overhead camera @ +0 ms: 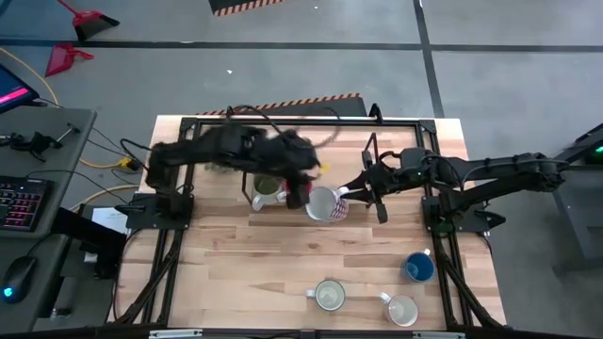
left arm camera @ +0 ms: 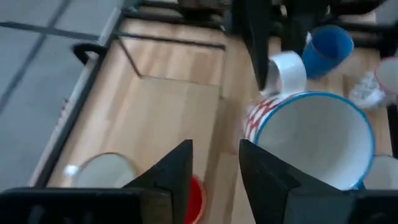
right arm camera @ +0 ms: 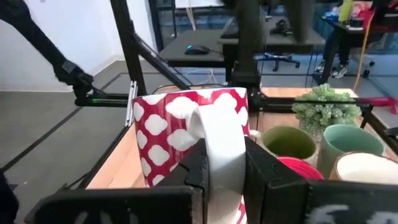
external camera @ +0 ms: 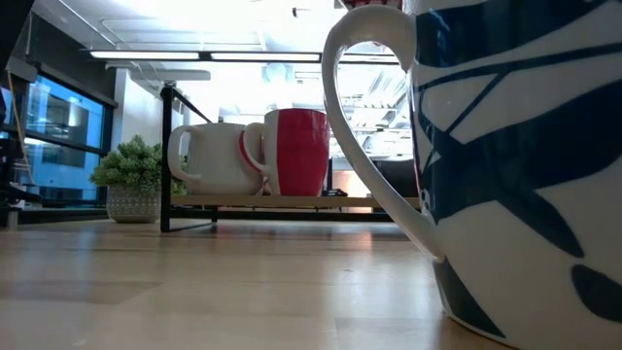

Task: Place coffee mugs
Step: Put the red patterned mug on the shelf

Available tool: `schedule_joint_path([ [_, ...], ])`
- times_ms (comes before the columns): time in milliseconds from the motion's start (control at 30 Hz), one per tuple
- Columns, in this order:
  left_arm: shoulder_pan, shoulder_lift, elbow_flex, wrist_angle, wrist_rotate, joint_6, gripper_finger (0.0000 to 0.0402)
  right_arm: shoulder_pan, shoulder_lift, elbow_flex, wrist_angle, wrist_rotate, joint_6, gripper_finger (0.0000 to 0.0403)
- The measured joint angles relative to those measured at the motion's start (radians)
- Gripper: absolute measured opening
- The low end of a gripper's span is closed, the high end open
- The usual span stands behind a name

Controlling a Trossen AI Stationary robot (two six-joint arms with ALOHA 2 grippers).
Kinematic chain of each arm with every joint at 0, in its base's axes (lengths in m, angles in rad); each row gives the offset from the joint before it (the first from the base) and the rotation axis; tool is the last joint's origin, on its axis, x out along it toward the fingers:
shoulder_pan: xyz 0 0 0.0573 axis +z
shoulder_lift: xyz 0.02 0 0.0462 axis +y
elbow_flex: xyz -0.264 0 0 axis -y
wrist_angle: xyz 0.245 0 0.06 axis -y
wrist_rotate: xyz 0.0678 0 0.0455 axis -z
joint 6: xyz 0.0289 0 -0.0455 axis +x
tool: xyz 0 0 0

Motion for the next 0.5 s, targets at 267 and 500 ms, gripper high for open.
schedule_joint_path([
  [267,-0.068,-0.179,0.0,-0.131,-0.092,0.015,0.0131,-0.001,-0.003,0.0,0.072,0.175,-0.055,0.0029],
  [500,-0.2,-0.268,-0.002,-0.286,-0.096,0.056,0.0131,0.01,-0.003,0.0,0.14,0.377,-0.069,0.0029],
])
